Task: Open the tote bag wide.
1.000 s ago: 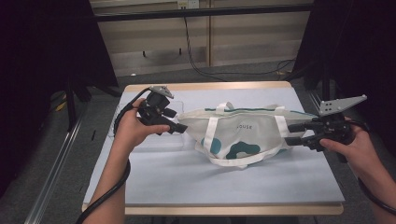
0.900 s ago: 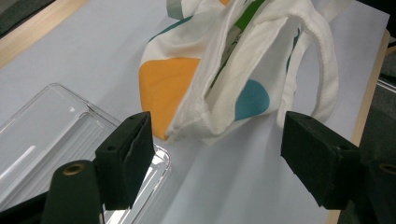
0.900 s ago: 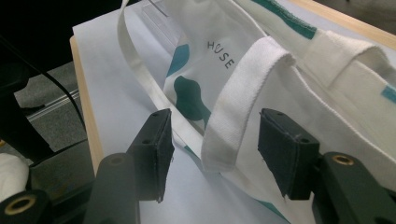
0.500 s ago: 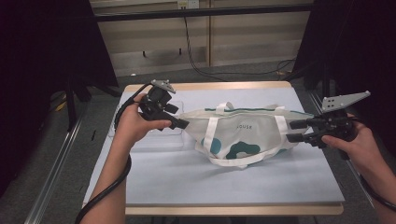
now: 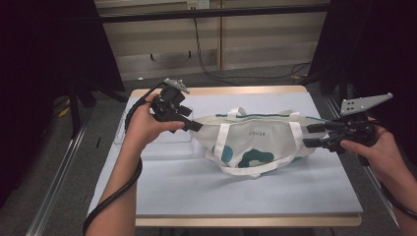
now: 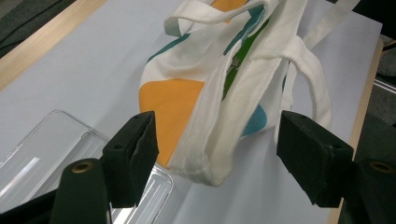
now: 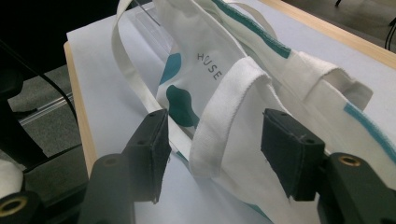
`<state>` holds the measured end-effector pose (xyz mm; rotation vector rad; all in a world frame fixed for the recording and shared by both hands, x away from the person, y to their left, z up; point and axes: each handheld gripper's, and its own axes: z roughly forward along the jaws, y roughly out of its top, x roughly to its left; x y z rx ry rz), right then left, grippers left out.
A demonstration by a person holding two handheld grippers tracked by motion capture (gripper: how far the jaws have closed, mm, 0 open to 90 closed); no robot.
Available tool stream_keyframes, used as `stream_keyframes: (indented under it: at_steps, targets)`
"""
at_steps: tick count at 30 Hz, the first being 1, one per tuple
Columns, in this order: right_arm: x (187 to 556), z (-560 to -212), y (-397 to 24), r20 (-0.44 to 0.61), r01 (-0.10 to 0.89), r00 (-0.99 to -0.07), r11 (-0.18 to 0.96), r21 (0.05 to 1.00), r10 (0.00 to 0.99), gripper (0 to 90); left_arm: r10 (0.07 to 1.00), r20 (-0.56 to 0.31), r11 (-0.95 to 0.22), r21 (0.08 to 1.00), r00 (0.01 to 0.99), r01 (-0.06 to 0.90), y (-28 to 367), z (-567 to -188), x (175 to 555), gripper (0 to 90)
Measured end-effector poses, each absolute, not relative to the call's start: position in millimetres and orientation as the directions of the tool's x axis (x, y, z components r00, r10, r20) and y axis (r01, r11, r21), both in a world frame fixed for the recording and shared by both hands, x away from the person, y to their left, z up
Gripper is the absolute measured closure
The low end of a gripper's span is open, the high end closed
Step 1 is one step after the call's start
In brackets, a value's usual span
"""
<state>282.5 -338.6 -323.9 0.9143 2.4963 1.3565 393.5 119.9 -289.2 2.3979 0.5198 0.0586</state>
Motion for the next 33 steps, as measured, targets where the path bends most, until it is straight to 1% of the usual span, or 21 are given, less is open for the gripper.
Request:
stream_keyframes:
  at_steps: [33]
  targets:
    - [291.8,-318.6,-328.6,0.119,0.418,-0.810,0.422,0.805,0.575,39.4,0.339,-0.081,-0.710,0.632,0.937,0.312,83.0,-282.8,406.2,36.2]
